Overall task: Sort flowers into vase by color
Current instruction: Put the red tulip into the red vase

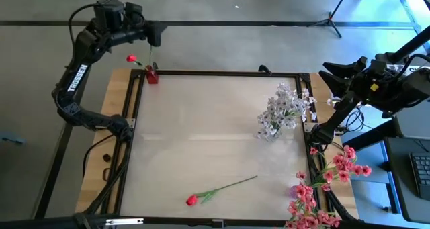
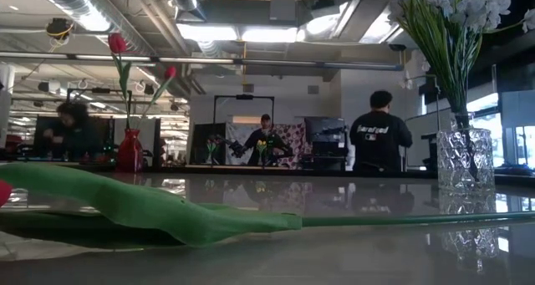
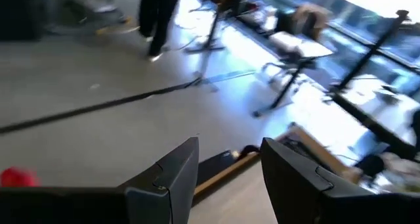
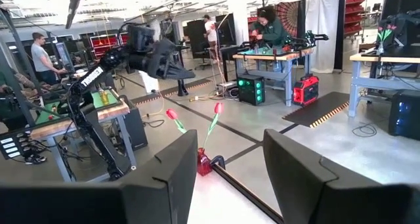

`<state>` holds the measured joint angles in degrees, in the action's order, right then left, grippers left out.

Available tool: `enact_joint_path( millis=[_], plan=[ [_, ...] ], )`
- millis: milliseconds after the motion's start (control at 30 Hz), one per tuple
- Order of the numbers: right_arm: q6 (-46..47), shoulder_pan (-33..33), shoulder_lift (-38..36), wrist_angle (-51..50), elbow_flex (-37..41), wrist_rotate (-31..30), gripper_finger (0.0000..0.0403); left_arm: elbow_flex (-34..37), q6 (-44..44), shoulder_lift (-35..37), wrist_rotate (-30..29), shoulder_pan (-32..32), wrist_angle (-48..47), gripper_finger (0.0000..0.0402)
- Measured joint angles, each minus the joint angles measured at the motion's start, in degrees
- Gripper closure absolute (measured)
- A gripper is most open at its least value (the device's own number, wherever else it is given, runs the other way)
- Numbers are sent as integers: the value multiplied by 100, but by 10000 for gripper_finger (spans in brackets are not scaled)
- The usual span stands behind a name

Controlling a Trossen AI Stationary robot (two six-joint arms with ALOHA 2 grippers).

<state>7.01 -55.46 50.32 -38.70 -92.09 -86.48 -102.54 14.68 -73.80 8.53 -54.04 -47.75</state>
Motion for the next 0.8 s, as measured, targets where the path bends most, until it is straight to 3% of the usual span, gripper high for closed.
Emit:
enact_joint_path(
  millis=[200, 500, 633, 800],
  plan=[
    [-93, 0, -56, -2, 0, 4, 228, -4, 29, 159, -71, 1169, 154, 241],
    [-505, 0, -116, -33, 0, 116, 228, -4, 432, 144, -1188, 3975, -646, 241],
    [-603, 0, -155, -153, 0, 589, 228, -4, 1155, 109, -1338, 5217, -729, 241],
    [-619, 0, -192, -560, 0, 804, 228, -2, 2293, -111, -2207, 6532, -1068, 241]
  ],
)
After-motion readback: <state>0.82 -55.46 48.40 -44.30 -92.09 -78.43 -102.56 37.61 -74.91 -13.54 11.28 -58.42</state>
